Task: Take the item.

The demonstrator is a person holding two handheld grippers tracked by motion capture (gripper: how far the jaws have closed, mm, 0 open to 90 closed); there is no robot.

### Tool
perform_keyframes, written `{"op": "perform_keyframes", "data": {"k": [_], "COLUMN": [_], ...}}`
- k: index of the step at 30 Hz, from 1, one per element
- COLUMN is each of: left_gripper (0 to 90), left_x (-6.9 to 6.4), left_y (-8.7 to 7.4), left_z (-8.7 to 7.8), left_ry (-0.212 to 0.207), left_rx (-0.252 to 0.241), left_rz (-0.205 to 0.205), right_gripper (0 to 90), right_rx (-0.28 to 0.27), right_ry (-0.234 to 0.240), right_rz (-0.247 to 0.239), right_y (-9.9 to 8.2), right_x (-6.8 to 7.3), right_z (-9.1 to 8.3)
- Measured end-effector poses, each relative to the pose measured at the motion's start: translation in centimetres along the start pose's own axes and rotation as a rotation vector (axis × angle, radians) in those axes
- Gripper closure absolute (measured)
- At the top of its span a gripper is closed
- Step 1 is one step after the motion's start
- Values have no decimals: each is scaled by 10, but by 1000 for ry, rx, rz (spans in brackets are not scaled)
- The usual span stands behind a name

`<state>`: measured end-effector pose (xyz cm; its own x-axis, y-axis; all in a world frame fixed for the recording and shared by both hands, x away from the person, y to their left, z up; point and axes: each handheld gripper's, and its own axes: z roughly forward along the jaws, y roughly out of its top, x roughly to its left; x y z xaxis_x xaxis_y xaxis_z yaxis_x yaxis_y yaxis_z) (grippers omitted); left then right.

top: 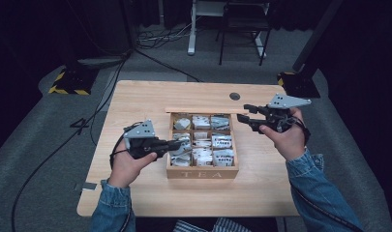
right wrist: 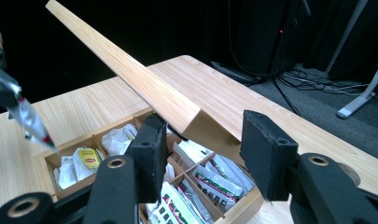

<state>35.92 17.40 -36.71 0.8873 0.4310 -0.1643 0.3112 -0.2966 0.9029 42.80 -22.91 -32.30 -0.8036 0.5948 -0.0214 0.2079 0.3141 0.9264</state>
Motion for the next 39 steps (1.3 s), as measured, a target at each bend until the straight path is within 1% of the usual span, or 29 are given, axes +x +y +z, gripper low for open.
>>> {"op": "perform_keyframes", "data": {"k": [2,4,6,9,12,14,18,20,22,23,25,26,27,29,34,37,39], "left_gripper": [896,896,896,895,895,894,894,893,893,893,893,892,893,892,891,891,891], "left_x": [1,2,4,6,9,11,18,22,27,30,35,37,38,42,50,55,58], "left_y": [-1,-3,-5,-7,-10,-13,-20,-24,-29,-31,-36,-39,-41,-44,-54,-61,-64], "left_z": [-9,-16,-22,-29,-35,-39,-45,-48,-52,-53,-56,-57,-58,-59,-56,-54,-54], "left_ry": [3,11,10,23,31,43,60,77,103,122,149,160,164,168,189,194,200], "left_rx": [-11,-12,-11,14,24,34,36,40,55,68,85,92,96,106,151,164,170], "left_rz": [-5,-4,-13,-4,-4,-7,-35,-60,-86,-92,-122,-127,-136,-140,-132,-160,-164], "right_gripper": [522,522,522,522,523,522,522,523,522,522,523,523,523,523,522,523,522], "right_rx": [3,3,3,3,6,7,9,8,9,9,10,11,11,11,12,14,15], "right_ry": [-6,-7,-7,-8,-8,-8,-7,-8,-9,-9,-9,-10,-10,-9,-8,-8,-8], "right_rz": [-1,0,1,4,0,0,0,3,5,6,6,7,7,6,7,8,8], "right_y": [0,0,0,1,1,1,0,0,0,0,0,0,0,0,0,0,0], "right_x": [1,1,1,1,1,1,1,2,2,2,2,2,2,2,2,2,2], "right_z": [0,0,0,0,0,0,0,0,-1,-1,-1,-1,-1,-1,-1,-1,-1]}}
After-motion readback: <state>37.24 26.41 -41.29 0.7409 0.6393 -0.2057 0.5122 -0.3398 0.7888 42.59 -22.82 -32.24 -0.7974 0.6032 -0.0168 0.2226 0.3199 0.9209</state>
